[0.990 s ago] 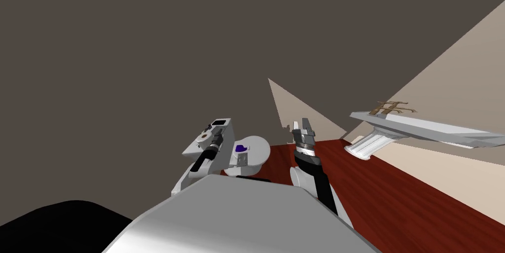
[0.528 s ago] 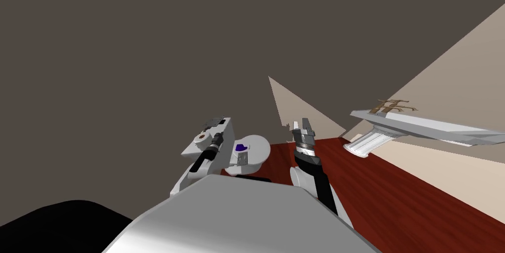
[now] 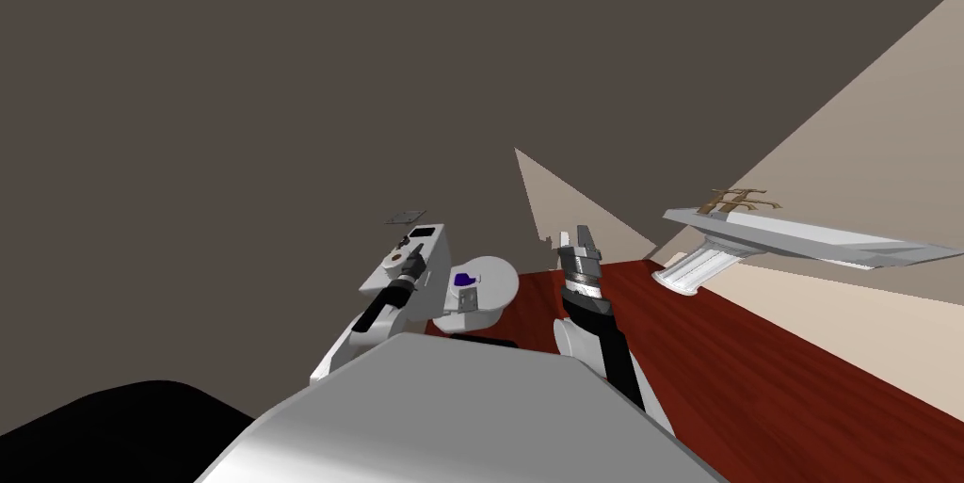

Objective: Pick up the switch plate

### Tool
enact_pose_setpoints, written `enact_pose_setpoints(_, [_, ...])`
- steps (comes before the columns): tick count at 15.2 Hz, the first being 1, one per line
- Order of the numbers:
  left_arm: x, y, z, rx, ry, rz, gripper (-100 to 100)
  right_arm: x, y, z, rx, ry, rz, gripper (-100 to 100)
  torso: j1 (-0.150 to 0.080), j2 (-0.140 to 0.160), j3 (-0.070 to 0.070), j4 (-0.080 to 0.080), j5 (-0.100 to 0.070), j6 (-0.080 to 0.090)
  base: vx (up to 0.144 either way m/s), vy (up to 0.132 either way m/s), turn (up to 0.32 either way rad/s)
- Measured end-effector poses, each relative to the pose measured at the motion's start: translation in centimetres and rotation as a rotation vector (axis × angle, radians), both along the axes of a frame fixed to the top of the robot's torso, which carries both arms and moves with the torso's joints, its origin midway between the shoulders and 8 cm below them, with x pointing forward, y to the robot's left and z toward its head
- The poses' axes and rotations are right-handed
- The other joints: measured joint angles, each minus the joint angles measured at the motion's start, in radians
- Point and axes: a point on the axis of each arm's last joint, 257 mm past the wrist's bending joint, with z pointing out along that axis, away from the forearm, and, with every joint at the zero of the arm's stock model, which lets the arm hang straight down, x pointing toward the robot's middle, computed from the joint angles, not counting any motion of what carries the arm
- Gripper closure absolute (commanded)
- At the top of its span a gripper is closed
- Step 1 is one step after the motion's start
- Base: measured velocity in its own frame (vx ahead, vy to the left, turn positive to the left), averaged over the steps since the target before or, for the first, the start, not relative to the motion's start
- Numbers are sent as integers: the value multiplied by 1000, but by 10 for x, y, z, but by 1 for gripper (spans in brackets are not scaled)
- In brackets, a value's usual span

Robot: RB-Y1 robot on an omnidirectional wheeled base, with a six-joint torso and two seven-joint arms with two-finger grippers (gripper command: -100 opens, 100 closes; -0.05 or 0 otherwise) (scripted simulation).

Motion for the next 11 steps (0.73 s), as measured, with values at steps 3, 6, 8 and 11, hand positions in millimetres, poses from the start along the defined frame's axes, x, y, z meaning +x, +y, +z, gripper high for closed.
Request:
enact_pose_setpoints(3, [-4, -2, 7, -6, 7, -9, -100, 0, 0, 0, 0, 0, 0, 0, 0, -2, -1, 0, 0, 0, 32, 66, -16])
enact_pose_setpoints(6, [-9, -3, 14, -7, 16, -17, -100, 0, 0, 0, 0, 0, 0, 0, 1, -4, -2, -1, 0, 0, 56, 74, -21])
enact_pose_setpoints(8, [-12, -3, 17, -5, 26, -21, -100, 0, 0, 0, 0, 0, 0, 0, 0, -5, -3, -1, 0, 0, 66, 64, -19])
enact_pose_setpoints(11, [-16, -4, 24, 5, 41, -27, -100, 0, 0, 0, 0, 0, 0, 0, -4, -2, -1, 0, -1, 0, -7, 5, -15])
